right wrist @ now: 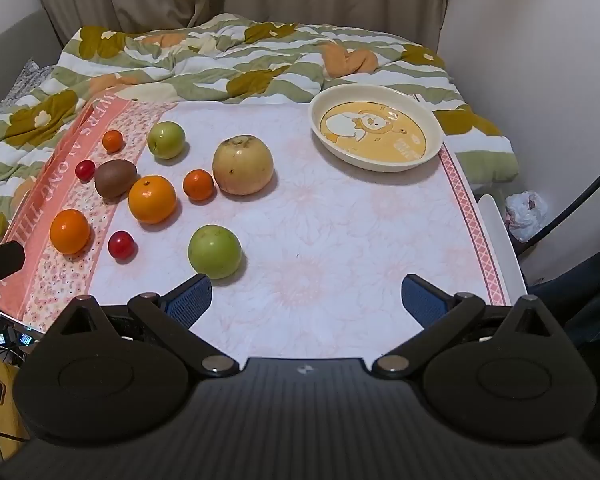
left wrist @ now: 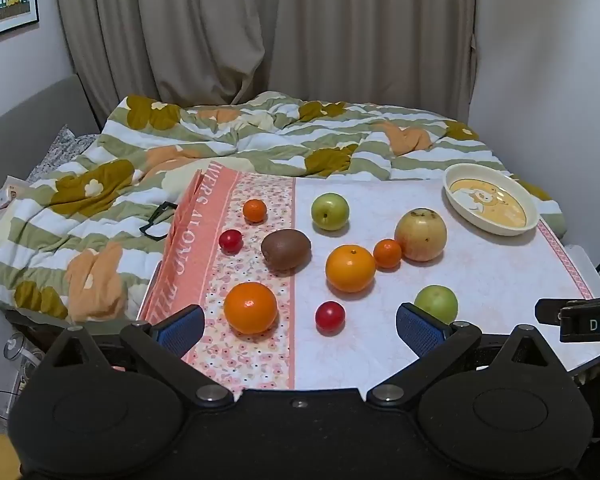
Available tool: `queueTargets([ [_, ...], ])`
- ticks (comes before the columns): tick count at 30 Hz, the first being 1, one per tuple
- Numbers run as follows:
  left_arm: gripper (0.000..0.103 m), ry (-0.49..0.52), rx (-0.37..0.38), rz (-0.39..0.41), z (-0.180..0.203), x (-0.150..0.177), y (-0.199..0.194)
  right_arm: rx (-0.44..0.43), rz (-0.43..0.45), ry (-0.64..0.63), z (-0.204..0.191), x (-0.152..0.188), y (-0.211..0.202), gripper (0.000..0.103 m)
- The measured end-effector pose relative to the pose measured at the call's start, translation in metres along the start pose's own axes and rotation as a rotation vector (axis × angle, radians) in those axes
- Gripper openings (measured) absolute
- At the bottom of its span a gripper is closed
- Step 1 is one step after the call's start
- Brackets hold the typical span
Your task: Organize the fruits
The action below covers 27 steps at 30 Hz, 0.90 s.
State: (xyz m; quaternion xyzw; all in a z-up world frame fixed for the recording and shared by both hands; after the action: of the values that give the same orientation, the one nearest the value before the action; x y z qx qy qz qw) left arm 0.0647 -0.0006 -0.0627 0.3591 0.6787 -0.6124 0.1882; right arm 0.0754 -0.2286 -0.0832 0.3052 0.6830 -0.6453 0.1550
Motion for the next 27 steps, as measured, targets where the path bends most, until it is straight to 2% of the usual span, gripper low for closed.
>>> queueTargets([
  [7,0.103,-0.015,0.013,0.012,-0.0050,0.0037,-0.0012,-0.008,0.000,-0.001,-0.0010,-0.0001,0.0002,0.103],
  [27,0.103,-0.016,-0.011,0.007,-0.0057,-0.0003,-0.0037,-0.024,0.013,-0.015,-0.0071,-0.0021,-0.0046,0.103],
])
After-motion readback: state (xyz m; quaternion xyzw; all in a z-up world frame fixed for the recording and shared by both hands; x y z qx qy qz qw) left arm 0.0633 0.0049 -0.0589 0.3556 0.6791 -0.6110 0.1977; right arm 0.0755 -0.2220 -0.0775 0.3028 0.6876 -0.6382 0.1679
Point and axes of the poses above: each gripper's, at about its wrist camera, not at the fingertips, and y roughly the way its jaws point, z to its right, x to its underside, the point moved 9 cm from there along y, roughly the way its jaws point, and after that the axes turned 12 degrees about y, right-handed, at the moved point
